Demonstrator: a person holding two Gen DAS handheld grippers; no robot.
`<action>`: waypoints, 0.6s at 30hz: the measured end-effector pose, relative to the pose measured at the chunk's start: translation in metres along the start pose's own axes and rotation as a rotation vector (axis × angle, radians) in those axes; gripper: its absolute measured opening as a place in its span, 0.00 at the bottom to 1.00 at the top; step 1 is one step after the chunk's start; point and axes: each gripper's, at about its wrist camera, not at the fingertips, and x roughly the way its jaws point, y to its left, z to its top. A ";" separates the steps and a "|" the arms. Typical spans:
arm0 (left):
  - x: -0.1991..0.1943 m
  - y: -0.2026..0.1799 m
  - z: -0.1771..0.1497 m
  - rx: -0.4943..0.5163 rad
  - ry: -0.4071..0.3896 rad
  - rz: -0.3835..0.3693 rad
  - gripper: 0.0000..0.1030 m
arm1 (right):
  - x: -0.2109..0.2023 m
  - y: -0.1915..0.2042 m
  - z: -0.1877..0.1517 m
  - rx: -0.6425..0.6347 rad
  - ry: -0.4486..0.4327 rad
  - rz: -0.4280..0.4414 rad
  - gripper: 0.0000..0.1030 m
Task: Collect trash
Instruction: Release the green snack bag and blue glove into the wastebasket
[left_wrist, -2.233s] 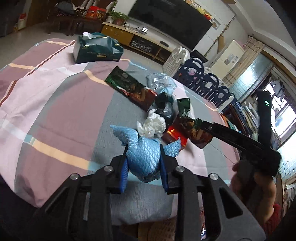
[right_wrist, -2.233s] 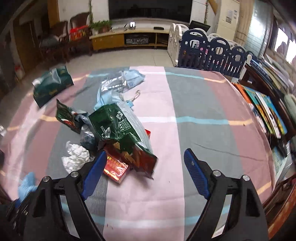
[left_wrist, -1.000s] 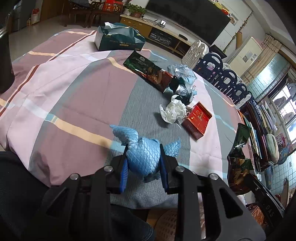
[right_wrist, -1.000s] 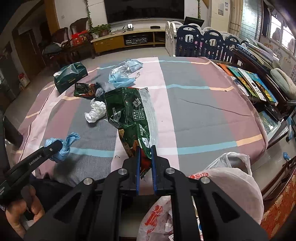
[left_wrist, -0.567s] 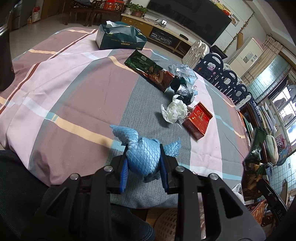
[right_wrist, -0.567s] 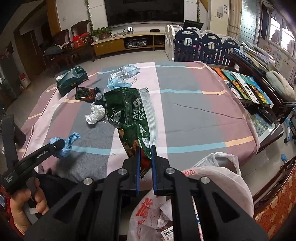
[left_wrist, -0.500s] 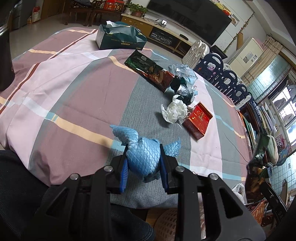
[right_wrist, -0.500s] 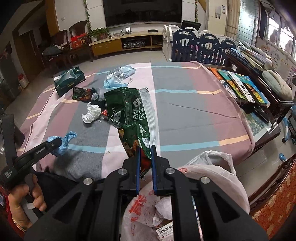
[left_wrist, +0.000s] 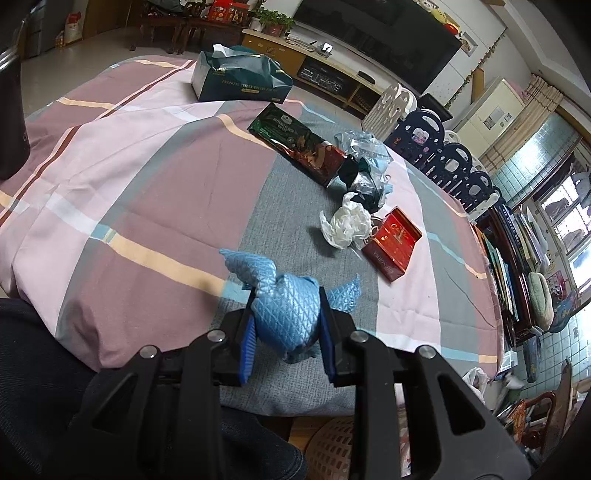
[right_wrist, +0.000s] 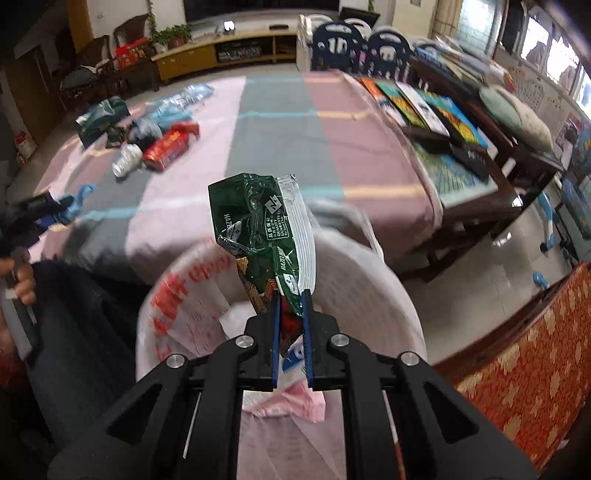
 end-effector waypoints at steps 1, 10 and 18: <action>0.000 0.000 0.000 0.000 0.000 0.000 0.29 | 0.006 -0.002 -0.005 0.010 0.020 0.002 0.11; -0.001 -0.004 -0.001 0.023 -0.003 0.024 0.29 | 0.036 -0.014 -0.023 0.140 0.108 -0.032 0.59; -0.013 -0.081 -0.039 0.260 0.102 -0.171 0.29 | 0.007 -0.043 -0.007 0.287 -0.055 -0.029 0.69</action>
